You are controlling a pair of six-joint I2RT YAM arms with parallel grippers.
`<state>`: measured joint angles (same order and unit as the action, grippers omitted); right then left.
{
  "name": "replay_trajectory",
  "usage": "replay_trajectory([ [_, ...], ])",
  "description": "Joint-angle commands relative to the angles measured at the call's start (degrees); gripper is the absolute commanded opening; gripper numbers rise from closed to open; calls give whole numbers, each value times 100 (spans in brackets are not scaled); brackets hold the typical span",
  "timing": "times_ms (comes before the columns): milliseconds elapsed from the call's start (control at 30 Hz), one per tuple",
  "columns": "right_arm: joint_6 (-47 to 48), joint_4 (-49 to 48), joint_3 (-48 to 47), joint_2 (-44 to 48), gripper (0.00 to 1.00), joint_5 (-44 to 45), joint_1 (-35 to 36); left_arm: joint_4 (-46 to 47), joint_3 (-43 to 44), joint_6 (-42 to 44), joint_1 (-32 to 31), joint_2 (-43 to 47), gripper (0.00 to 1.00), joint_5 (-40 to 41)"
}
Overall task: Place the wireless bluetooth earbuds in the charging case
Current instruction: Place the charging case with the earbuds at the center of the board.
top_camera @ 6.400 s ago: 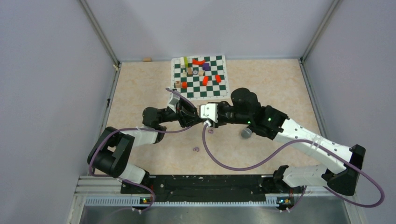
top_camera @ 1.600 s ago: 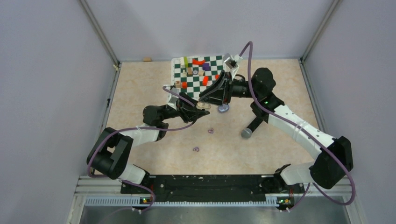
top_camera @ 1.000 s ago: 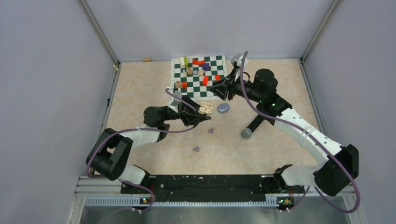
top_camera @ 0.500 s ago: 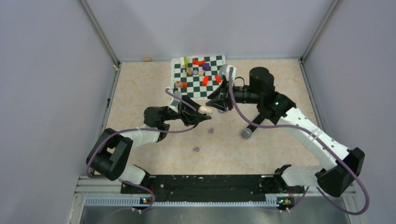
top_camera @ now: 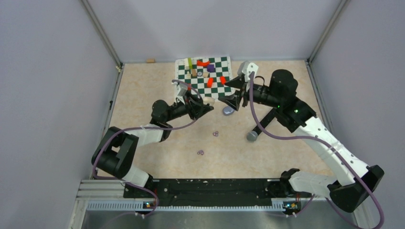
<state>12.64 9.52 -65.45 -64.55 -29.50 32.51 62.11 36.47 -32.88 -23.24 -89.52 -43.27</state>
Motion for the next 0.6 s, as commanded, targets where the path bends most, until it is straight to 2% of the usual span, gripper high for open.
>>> replay_trajectory([
  [0,49,-801,515,149,64,408,-399,-1581,554,-243,225,-586,0,667],
  [233,-235,-1474,1043,78,66,915,-543,-2167,1020,-1102,406,-1474,2,728],
  [333,-267,-1631,1194,120,66,1106,-544,-2959,1281,-1155,401,-1677,3,817],
  [567,-313,-1814,1425,172,68,1209,-568,-3205,1500,-1616,371,-2047,4,691],
])
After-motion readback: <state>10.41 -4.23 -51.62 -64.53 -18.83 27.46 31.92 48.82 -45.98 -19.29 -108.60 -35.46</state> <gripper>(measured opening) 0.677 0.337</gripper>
